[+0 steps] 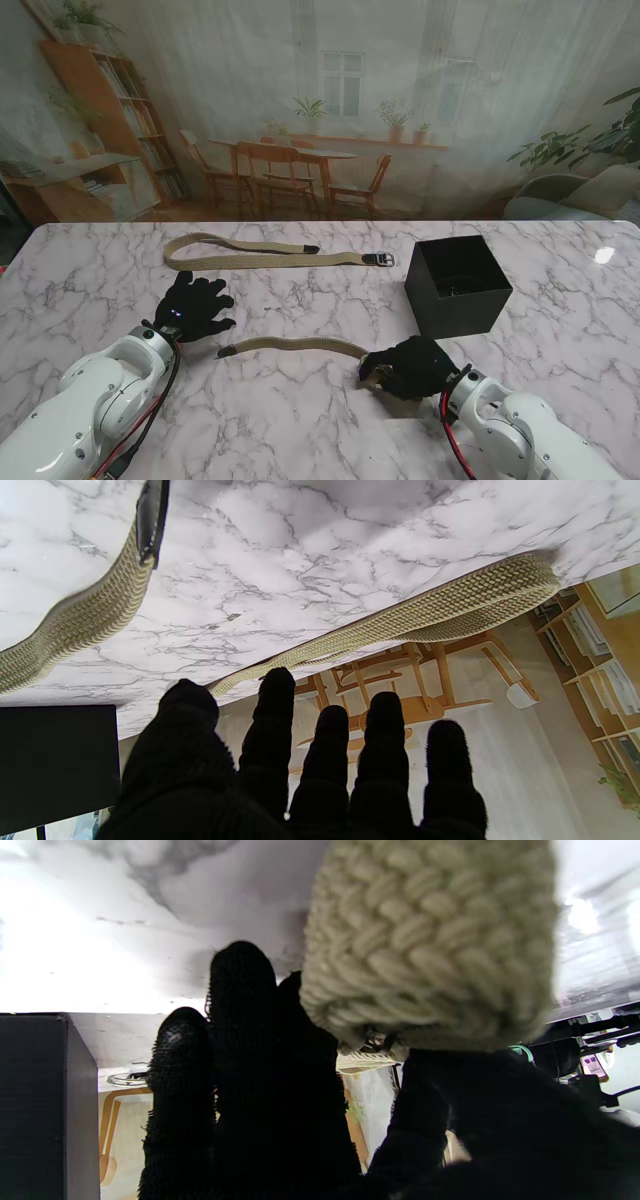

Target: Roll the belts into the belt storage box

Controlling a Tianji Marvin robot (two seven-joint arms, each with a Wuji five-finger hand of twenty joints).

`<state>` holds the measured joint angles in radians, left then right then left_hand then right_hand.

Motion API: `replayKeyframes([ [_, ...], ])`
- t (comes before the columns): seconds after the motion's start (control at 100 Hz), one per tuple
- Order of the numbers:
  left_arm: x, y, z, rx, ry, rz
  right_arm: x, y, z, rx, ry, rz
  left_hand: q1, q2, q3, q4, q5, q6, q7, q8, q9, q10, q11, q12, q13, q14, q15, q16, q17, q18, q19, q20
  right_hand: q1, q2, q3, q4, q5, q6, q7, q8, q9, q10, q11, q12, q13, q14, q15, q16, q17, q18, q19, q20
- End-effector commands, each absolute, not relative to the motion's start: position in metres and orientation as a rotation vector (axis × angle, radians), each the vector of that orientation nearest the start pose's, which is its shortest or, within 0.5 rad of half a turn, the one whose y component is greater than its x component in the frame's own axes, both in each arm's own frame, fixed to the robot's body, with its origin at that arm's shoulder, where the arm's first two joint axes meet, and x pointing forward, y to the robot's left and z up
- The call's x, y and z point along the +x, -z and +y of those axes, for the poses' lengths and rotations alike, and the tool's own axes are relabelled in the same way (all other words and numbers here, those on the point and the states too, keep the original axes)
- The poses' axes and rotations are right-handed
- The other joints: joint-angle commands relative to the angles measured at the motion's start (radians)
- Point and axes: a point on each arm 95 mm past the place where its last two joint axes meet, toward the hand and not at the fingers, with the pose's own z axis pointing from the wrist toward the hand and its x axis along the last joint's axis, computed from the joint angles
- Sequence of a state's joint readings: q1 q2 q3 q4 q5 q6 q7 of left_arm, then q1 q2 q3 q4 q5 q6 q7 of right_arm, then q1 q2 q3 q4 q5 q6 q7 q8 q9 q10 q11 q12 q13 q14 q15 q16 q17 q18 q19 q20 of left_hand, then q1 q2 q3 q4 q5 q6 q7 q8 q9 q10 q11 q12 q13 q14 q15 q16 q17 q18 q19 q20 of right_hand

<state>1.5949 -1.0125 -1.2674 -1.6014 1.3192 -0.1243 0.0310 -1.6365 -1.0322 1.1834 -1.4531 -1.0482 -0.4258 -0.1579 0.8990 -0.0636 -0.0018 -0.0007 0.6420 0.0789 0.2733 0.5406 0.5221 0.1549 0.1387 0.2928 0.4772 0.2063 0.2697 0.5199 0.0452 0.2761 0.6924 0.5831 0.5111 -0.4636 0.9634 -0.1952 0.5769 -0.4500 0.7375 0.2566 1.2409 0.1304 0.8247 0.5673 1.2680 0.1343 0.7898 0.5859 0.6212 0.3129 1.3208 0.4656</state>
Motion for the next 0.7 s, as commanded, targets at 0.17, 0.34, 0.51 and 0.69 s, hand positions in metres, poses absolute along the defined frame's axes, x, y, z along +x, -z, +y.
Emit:
replayKeyframes([
  [0.17, 0.3959, 0.3274, 0.0343, -0.846, 1.230, 1.718, 0.3478, 0.3911, -0.0069, 1.044, -1.680, 1.878, -0.015, 0.034, -0.024, -0.016, -0.008, 0.020, -0.007, 0.002, -0.027, 0.015, -0.013, 0.013, -0.010, 0.016, -0.014, 0.011, -0.021, 0.043, -0.033, -0.014, 0.189, -0.024, 0.097, -0.037, 0.298, 0.051, 0.156, -0.154, 0.019, -0.159, 0.132, 0.037, -0.034, -0.060, -0.040, -0.002, -0.064, -0.010, -0.047, 0.014],
  [0.34, 0.3959, 0.3273, 0.0347, -0.846, 1.230, 1.717, 0.3444, 0.3869, -0.0066, 0.977, -1.634, 1.972, -0.015, 0.034, -0.024, -0.016, -0.006, 0.020, -0.006, 0.002, -0.027, 0.016, -0.012, 0.013, -0.010, 0.015, -0.014, 0.012, -0.022, 0.044, -0.034, -0.014, 0.052, -0.178, 0.121, -0.057, 0.242, 0.046, 0.227, -0.222, -0.132, -0.124, 0.030, -0.017, -0.166, -0.068, -0.155, -0.021, -0.145, -0.028, -0.095, 0.037],
  [0.51, 0.3958, 0.3273, 0.0348, -0.846, 1.229, 1.718, 0.3409, 0.3865, -0.0058, 0.907, -1.574, 2.033, -0.016, 0.035, -0.024, -0.016, -0.005, 0.020, -0.005, 0.003, -0.027, 0.014, -0.012, 0.014, -0.009, 0.016, -0.014, 0.012, -0.022, 0.044, -0.035, -0.014, -0.033, -0.222, 0.092, -0.047, 0.277, 0.115, 0.268, -0.166, -0.288, -0.105, -0.027, 0.009, -0.276, -0.076, -0.206, -0.031, -0.176, -0.063, -0.114, 0.046],
  [0.69, 0.3957, 0.3275, 0.0347, -0.845, 1.228, 1.719, 0.3390, 0.3896, -0.0064, 0.866, -1.533, 2.053, -0.015, 0.035, -0.024, -0.016, -0.006, 0.021, -0.005, 0.003, -0.025, 0.015, -0.012, 0.014, -0.009, 0.017, -0.014, 0.012, -0.022, 0.044, -0.036, -0.014, -0.093, -0.214, 0.050, -0.042, 0.321, 0.254, 0.231, -0.103, -0.416, -0.080, -0.083, 0.031, -0.364, -0.068, -0.203, -0.040, -0.177, -0.085, -0.117, 0.050],
])
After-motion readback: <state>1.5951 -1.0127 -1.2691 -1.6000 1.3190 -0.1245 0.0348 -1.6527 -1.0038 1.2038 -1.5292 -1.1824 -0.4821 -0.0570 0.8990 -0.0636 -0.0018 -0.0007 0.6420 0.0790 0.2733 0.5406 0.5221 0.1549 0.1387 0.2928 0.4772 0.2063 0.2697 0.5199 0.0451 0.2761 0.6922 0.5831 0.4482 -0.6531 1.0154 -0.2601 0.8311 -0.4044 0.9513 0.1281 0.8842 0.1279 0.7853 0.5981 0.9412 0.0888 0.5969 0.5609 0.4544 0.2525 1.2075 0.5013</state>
